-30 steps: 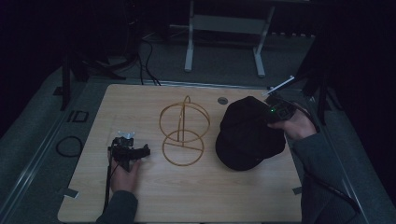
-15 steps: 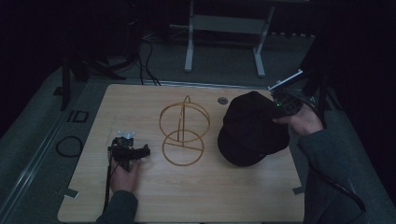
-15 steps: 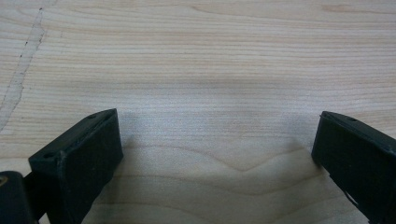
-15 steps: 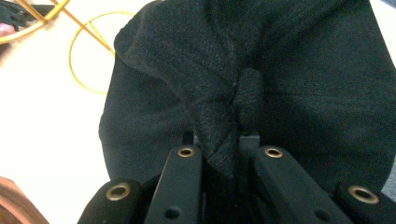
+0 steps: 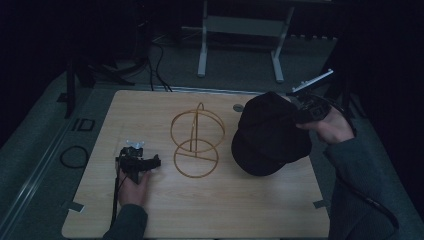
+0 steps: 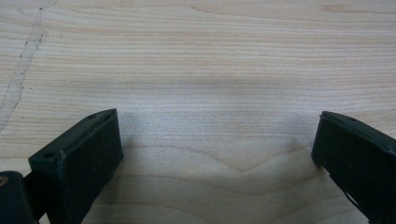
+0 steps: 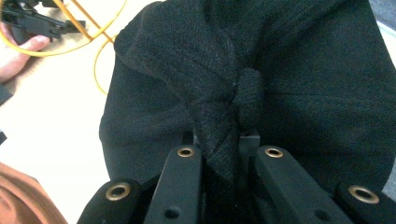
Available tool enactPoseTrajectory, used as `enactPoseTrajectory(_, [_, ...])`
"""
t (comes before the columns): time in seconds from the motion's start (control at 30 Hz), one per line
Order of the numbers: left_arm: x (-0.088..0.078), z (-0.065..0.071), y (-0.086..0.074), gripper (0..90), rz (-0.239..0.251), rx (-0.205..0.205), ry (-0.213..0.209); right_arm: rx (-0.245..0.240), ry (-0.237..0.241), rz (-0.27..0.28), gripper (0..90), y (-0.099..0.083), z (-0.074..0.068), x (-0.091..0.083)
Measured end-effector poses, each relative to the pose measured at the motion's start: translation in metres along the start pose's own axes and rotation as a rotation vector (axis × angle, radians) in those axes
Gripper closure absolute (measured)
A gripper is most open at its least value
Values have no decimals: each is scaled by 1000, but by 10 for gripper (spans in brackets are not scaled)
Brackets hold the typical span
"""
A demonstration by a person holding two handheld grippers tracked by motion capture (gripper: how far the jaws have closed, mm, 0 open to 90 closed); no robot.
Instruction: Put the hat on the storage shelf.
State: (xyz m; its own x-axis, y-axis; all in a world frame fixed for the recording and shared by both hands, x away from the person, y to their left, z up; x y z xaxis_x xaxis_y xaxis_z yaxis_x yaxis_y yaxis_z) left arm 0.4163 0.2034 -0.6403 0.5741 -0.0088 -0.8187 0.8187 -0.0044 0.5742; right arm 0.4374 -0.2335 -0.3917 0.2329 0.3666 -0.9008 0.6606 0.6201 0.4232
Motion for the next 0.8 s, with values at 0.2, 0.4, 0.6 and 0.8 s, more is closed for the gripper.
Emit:
enactPoseTrajectory(0.2, [0,0,0,12,0,0,0,-34,6,8,845,1,-6,-7])
enactPoseTrajectory(0.4, [0,0,0,12,0,0,0,-66,15,12,844,3,-12,-13])
enactPoseTrajectory(0.6, [0,0,0,13,0,0,0,-103,21,17,844,4,-18,-18])
enactPoseTrajectory(0.8, [0,0,0,12,0,0,0,-134,26,23,842,7,-24,-22])
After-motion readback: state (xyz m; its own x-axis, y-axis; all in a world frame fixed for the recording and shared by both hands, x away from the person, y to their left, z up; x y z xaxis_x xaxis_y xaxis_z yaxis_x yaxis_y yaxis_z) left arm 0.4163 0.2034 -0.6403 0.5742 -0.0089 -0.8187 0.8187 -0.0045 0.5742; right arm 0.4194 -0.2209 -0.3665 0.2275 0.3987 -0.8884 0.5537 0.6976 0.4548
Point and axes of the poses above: each handheld gripper's, and its own axes: x roughly forward along the jaws, y roughly out of its top, z roughly to its right, the point moved 10 cm from there along x, roughly forward along the jaws, and after that the axes turned 8 degrees about -z, right-handed, at the moved point
